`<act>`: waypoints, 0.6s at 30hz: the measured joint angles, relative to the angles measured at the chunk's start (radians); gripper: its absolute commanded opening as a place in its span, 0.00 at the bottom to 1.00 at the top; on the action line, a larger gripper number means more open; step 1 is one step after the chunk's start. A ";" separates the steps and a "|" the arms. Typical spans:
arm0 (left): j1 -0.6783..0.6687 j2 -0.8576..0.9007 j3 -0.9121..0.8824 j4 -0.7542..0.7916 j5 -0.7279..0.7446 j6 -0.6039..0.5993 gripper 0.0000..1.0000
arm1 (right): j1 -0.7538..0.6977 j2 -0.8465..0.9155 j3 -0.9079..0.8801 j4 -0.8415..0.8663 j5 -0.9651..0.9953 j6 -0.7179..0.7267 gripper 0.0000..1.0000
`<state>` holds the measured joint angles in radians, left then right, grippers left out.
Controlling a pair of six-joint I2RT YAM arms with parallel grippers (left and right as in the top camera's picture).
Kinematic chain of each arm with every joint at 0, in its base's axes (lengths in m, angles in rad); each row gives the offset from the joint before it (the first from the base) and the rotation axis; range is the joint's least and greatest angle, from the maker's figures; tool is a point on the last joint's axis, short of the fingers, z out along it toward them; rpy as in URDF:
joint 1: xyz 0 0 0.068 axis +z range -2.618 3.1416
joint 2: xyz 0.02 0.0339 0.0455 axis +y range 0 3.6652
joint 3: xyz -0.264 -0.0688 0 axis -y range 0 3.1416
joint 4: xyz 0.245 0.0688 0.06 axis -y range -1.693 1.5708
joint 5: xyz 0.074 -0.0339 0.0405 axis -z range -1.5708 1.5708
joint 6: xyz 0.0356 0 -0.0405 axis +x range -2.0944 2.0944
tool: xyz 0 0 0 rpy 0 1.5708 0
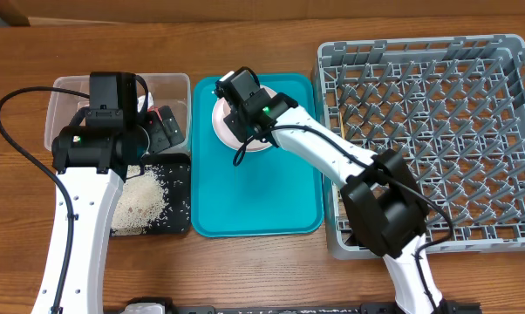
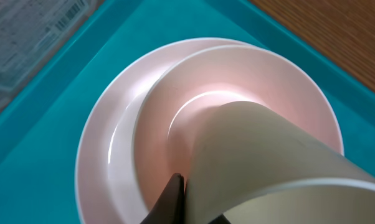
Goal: Sort waste into correct bins and load items into the dishwasher
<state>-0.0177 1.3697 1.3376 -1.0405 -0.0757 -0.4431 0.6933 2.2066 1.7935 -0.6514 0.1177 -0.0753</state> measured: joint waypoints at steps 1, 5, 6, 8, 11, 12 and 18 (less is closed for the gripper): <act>0.000 0.000 0.000 0.000 0.000 0.000 1.00 | 0.000 -0.015 0.001 -0.015 -0.005 0.008 0.04; 0.000 0.000 0.000 0.000 0.000 0.000 1.00 | -0.006 -0.150 0.005 -0.090 -0.072 0.046 0.04; 0.000 0.000 0.000 0.000 0.000 0.000 1.00 | -0.011 -0.201 0.008 -0.111 -0.103 0.053 0.04; 0.000 0.000 0.000 0.000 0.000 0.000 1.00 | -0.029 -0.298 0.018 -0.153 -0.173 0.059 0.04; 0.000 0.000 0.000 0.000 0.000 0.000 1.00 | -0.101 -0.464 0.046 -0.251 -0.332 0.068 0.04; 0.000 0.000 0.000 0.000 0.000 0.000 1.00 | -0.122 -0.493 0.052 -0.279 -0.367 0.069 0.04; 0.000 0.000 0.000 0.000 0.000 0.000 1.00 | -0.397 -0.602 0.072 -0.555 -0.728 0.026 0.04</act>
<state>-0.0177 1.3697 1.3376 -1.0405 -0.0757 -0.4431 0.2962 1.6051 1.8656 -1.2068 -0.6106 -0.0494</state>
